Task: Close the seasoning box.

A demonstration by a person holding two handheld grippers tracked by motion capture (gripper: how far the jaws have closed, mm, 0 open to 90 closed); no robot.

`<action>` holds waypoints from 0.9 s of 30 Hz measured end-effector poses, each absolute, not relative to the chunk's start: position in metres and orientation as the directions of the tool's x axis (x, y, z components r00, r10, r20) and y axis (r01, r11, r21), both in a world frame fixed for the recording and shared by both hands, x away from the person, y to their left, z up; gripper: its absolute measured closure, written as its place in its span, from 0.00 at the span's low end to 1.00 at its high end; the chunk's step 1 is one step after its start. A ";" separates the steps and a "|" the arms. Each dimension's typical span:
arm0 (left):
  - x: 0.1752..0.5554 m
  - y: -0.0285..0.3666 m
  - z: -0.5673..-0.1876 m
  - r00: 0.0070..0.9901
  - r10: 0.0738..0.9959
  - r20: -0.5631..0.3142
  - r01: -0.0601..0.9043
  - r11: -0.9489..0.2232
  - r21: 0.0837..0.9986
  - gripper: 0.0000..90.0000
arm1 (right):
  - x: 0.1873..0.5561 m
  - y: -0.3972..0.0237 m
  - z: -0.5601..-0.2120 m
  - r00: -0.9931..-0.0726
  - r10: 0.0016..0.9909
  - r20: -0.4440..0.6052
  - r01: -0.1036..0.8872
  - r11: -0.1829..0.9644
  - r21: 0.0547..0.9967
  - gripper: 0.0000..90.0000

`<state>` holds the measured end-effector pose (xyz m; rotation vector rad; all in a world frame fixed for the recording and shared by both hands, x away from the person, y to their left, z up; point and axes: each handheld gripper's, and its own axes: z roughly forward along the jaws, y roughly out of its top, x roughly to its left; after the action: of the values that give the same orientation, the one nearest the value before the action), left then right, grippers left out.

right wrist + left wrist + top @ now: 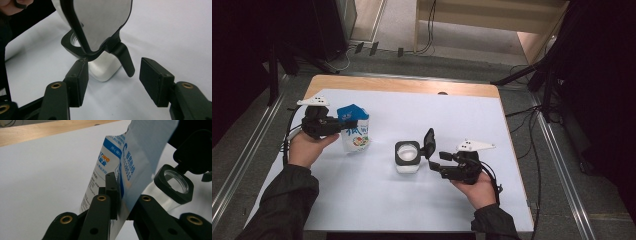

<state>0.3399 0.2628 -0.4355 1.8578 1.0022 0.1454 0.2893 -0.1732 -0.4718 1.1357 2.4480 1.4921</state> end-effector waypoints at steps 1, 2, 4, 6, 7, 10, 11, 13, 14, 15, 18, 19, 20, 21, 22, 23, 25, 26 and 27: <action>0.338 0.263 -0.436 0.656 0.687 -0.312 0.571 -0.182 0.800 0.96 | 0.290 -0.173 -0.472 -0.727 0.612 0.312 0.557 0.259 0.789 0.46; 0.337 0.264 -0.436 0.655 0.691 -0.307 0.570 -0.184 0.801 0.95 | 0.292 -0.174 -0.471 -0.729 0.612 0.306 0.552 0.261 0.792 0.46; 0.334 0.264 -0.436 0.659 0.687 -0.305 0.567 -0.188 0.802 0.94 | 0.294 -0.175 -0.470 -0.725 0.614 0.313 0.556 0.251 0.793 0.44; 0.333 0.264 -0.436 0.659 0.694 -0.291 0.562 -0.197 0.803 0.91 | 0.297 -0.176 -0.469 -0.727 0.612 0.310 0.550 0.251 0.796 0.42; 0.332 0.264 -0.437 0.660 0.692 -0.294 0.562 -0.195 0.804 0.91 | 0.298 -0.176 -0.469 -0.728 0.611 0.311 0.551 0.252 0.795 0.41; 0.331 0.265 -0.437 0.660 0.694 -0.288 0.556 -0.194 0.808 0.86 | 0.303 -0.177 -0.470 -0.724 0.604 0.335 0.569 0.248 0.784 0.39; 0.330 0.265 -0.437 0.658 0.696 -0.288 0.557 -0.193 0.808 0.85 | 0.303 -0.177 -0.470 -0.725 0.604 0.330 0.567 0.251 0.785 0.39; 0.330 0.265 -0.437 0.658 0.697 -0.285 0.556 -0.194 0.808 0.82 | 0.304 -0.177 -0.468 -0.728 0.603 0.326 0.565 0.260 0.783 0.40; 0.329 0.265 -0.437 0.659 0.694 -0.290 0.558 -0.192 0.808 0.81 | 0.305 -0.177 -0.468 -0.730 0.602 0.324 0.563 0.260 0.785 0.40; 0.329 0.265 -0.437 0.659 0.694 -0.290 0.559 -0.193 0.807 0.79 | 0.305 -0.177 -0.467 -0.734 0.599 0.320 0.559 0.265 0.786 0.40; 0.329 0.266 -0.436 0.661 0.690 -0.295 0.557 -0.189 0.809 0.71 | 0.304 -0.179 -0.463 -0.745 0.591 0.309 0.537 0.257 0.803 0.53; 0.329 0.266 -0.436 0.660 0.689 -0.300 0.559 -0.183 0.809 0.69 | 0.303 -0.179 -0.462 -0.747 0.592 0.303 0.531 0.256 0.808 0.56; 0.328 0.266 -0.435 0.659 0.689 -0.302 0.560 -0.181 0.808 0.66 | 0.303 -0.179 -0.460 -0.747 0.598 0.292 0.525 0.260 0.810 0.61; 0.328 0.267 -0.435 0.658 0.690 -0.301 0.560 -0.181 0.808 0.65 | 0.302 -0.178 -0.459 -0.748 0.601 0.282 0.519 0.265 0.813 0.64; 0.328 0.266 -0.435 0.657 0.690 -0.302 0.562 -0.182 0.807 0.62 | 0.302 -0.178 -0.458 -0.749 0.603 0.276 0.514 0.265 0.816 0.69; 0.327 0.267 -0.434 0.658 0.694 -0.293 0.561 -0.191 0.806 0.60 | 0.302 -0.178 -0.458 -0.747 0.609 0.266 0.509 0.268 0.818 0.73; 0.326 0.265 -0.434 0.665 0.693 -0.278 0.551 -0.205 0.809 0.54 | 0.302 -0.179 -0.456 -0.738 0.619 0.268 0.513 0.257 0.819 0.81; 0.325 0.265 -0.434 0.668 0.694 -0.268 0.549 -0.217 0.807 0.53 | 0.303 -0.180 -0.456 -0.735 0.620 0.273 0.515 0.251 0.820 0.84; 0.324 0.265 -0.434 0.672 0.693 -0.262 0.546 -0.225 0.807 0.52 | 0.303 -0.180 -0.455 -0.732 0.622 0.280 0.522 0.247 0.816 0.87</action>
<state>0.3244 0.2646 -0.4341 1.9012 0.9708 0.1870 0.3032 -0.1801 -0.4549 1.1048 2.3996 1.5065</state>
